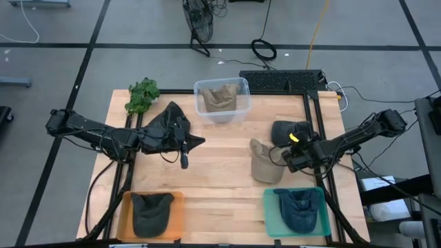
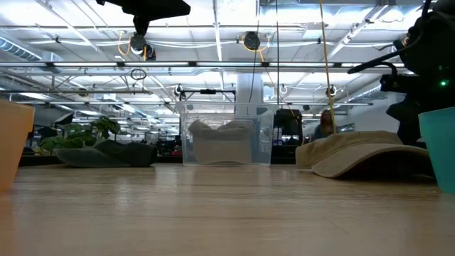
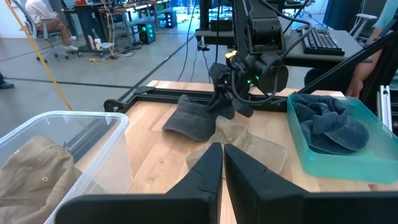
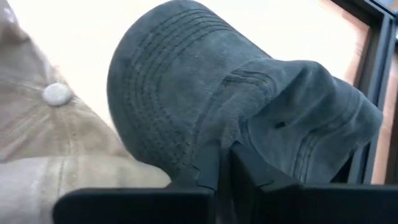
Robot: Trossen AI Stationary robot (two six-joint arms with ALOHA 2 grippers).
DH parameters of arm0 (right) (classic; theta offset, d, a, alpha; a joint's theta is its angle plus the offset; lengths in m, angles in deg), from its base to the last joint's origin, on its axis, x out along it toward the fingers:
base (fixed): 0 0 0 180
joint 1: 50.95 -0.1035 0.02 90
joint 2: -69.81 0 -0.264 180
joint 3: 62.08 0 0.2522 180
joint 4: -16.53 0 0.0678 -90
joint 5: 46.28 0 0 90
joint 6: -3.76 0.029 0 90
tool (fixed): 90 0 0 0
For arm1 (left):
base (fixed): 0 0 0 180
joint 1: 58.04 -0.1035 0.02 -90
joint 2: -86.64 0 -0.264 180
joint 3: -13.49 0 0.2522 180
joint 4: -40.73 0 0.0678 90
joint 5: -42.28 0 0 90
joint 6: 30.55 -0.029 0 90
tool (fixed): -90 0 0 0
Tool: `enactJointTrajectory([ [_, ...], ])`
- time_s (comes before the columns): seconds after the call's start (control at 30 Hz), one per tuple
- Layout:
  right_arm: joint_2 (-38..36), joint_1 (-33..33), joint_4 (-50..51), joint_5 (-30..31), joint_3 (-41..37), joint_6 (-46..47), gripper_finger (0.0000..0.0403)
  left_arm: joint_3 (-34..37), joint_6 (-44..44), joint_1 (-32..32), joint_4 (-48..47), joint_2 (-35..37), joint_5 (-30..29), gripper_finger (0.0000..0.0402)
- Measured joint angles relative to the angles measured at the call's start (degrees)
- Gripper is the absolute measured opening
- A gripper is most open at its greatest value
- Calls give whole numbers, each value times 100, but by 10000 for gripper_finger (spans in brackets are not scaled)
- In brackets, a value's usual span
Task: Pick & Place hat
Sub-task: Put the right black cap into the orange bin
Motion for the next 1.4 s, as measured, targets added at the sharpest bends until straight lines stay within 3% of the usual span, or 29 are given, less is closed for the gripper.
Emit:
enactJointTrajectory([
  [0.43, -111, 0, -652, 36, 0, -643, 2, 0, -111, 0, 0, 0, 0, 26],
  [0.83, -674, -4, -3035, 17, 0, -2828, 1, 0, -115, 0, -2, 0, -2, 26],
  [1.17, -627, -26, -5105, -1584, 0, -4549, 0, 0, -119, -2, -4, 0, -2, 26],
  [1.4, -78, -240, -6586, -1747, 0, -5822, 0, 0, -119, -62, -4, 0, -2, 26],
])
